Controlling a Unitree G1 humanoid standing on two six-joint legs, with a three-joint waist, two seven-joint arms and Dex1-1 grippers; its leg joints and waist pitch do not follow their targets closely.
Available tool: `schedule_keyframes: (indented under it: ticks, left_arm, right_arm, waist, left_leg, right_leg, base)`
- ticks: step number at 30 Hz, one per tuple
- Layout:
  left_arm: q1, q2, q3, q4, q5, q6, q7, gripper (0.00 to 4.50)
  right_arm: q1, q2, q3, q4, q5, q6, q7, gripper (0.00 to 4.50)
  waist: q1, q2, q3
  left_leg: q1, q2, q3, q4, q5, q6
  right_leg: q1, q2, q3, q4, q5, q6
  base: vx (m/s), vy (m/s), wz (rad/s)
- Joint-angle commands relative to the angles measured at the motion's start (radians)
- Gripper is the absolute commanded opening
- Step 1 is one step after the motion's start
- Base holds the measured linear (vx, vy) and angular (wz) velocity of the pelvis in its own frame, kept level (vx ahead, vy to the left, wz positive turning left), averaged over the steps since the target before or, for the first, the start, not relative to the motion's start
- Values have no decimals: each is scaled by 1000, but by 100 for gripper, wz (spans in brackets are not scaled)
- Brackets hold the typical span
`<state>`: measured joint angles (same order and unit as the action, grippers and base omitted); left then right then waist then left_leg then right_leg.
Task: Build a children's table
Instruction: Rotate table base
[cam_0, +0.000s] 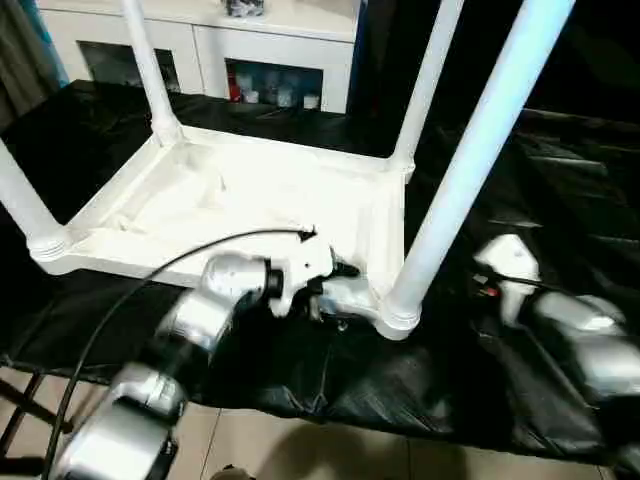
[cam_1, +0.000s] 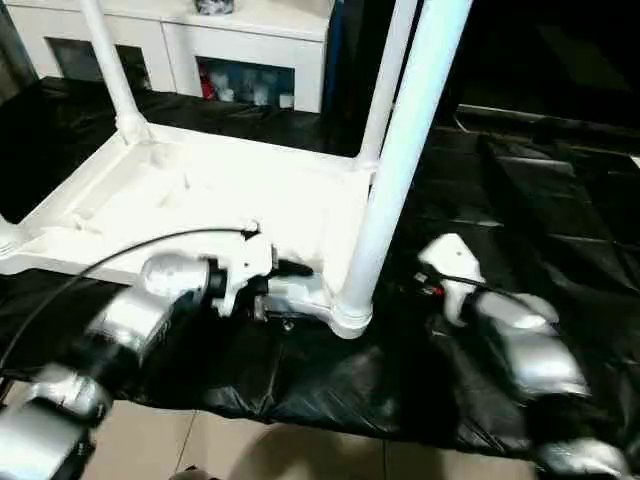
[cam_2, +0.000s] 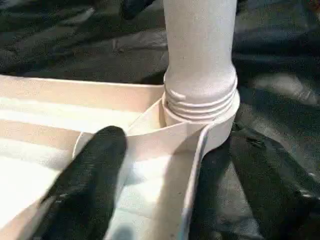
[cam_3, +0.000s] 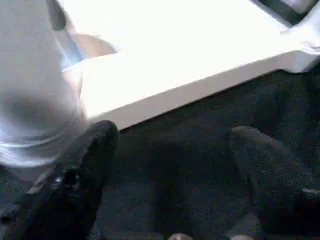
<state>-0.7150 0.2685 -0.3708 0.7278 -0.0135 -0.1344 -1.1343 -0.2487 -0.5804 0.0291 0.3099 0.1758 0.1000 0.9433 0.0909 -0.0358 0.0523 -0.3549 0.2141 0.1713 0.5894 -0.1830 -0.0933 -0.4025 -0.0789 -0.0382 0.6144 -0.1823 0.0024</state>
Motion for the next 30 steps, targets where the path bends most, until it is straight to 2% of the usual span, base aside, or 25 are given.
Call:
schedule_keyframes:
  ticks: [1, 3, 5, 8, 9, 11, 12, 16, 17, 20, 21, 25, 26, 30]
  left_arm:
    - [-42, 5, -16, 40, 14, -14, -53, 340]
    - [-77, 11, -36, 84, 27, -19, -109, 328]
    - [-98, 15, -49, 117, 42, -28, -138, 308]
    - [-133, 10, -59, 180, 70, -56, -144, 284]
    - [-139, 9, -60, 192, 75, -61, -145, 284]
    - [-158, 3, -62, 228, 90, -81, -141, 254]
    - [-161, 2, -62, 234, 91, -83, -141, 246]
    - [-192, -6, -70, 301, 115, -103, -139, 210]
    - [-197, -5, -73, 314, 121, -109, -131, 210]
    - [-206, -7, -73, 339, 131, -122, -124, 196]
    - [-211, -9, -69, 354, 137, -129, -121, 178]
    - [-217, -9, -69, 377, 151, -136, -109, 149]
    - [-221, -11, -66, 391, 156, -142, -104, 129]
    - [-227, -12, -65, 415, 168, -150, -96, 112]
  right_arm:
    - [34, -43, 2, -89, 36, 58, 62, 445]
    - [67, -69, 13, -138, 44, 88, 95, 450]
    - [84, -81, 21, -165, 52, 102, 106, 450]
    - [100, -91, 23, -198, 63, 125, 110, 450]
    - [103, -92, 23, -204, 64, 130, 110, 450]
    - [114, -98, 23, -229, 71, 150, 114, 450]
    - [116, -99, 23, -233, 72, 153, 115, 450]
    - [142, -113, 18, -295, 89, 207, 131, 450]
    - [146, -115, 19, -302, 91, 213, 133, 450]
    - [153, -120, 21, -314, 95, 223, 137, 450]
    - [156, -123, 23, -320, 99, 229, 139, 450]
    - [160, -128, 28, -323, 99, 233, 143, 450]
    - [162, -130, 28, -329, 100, 240, 143, 450]
    - [161, -128, 29, -341, 97, 254, 144, 450]
  waist:
    - [5, -3, -66]
    - [7, 5, -65]
    - [4, 0, -66]
    - [4, 8, -65]
    - [5, 4, -65]
    - [6, 4, -65]
    - [7, 11, -65]
    - [12, 9, -67]
    - [12, 13, -66]
    - [15, 12, -66]
    - [15, 12, -65]
    - [16, 12, -66]
    - [16, 12, -65]
    - [17, 12, -65]
  left_leg:
    - [3, 6, 7, -64, -210, 67]
    - [2, 7, 6, -64, -204, 68]
    - [0, 7, 6, -64, -211, 63]
    - [3, 7, 6, -65, -235, 57]
    - [3, 7, 5, -64, -235, 55]
    - [3, 7, 4, -65, -230, 54]
    - [4, 7, 4, -65, -229, 54]
    - [4, 9, 4, -64, -215, 58]
    - [4, 7, 5, -63, -220, 58]
    - [4, 9, 3, -64, -223, 54]
    - [4, 7, 4, -64, -227, 55]
    - [4, 9, 4, -64, -225, 52]
    - [3, 8, 3, -64, -224, 52]
    - [3, 8, 3, -65, -222, 51]
  right_leg:
    - [60, -42, 30, -72, -131, -218]
    - [59, -43, 28, -70, -122, -231]
    - [60, -44, 27, -70, -133, -234]
    - [58, -44, 27, -76, -163, -232]
    - [59, -44, 27, -76, -169, -229]
    - [59, -45, 27, -77, -174, -228]
    - [58, -45, 27, -78, -173, -229]
    - [60, -45, 27, -73, -119, -243]
    - [60, -44, 27, -75, -124, -245]
    - [61, -48, 27, -75, -141, -244]
    - [61, -47, 27, -77, -150, -241]
    - [60, -48, 28, -76, -150, -241]
    - [60, -48, 27, -77, -151, -240]
    - [61, -49, 27, -77, -158, -237]
  base:
    - [0, 0, 0]
    - [0, 0, 0]
    - [0, 0, 0]
    - [0, 0, 0]
    - [0, 0, 0]
    - [0, 0, 0]
    - [0, 0, 0]
    - [0, 0, 0]
    - [0, 0, 0]
    - [0, 0, 0]
    - [0, 0, 0]
    - [0, 0, 0]
    - [0, 0, 0]
    - [0, 0, 0]
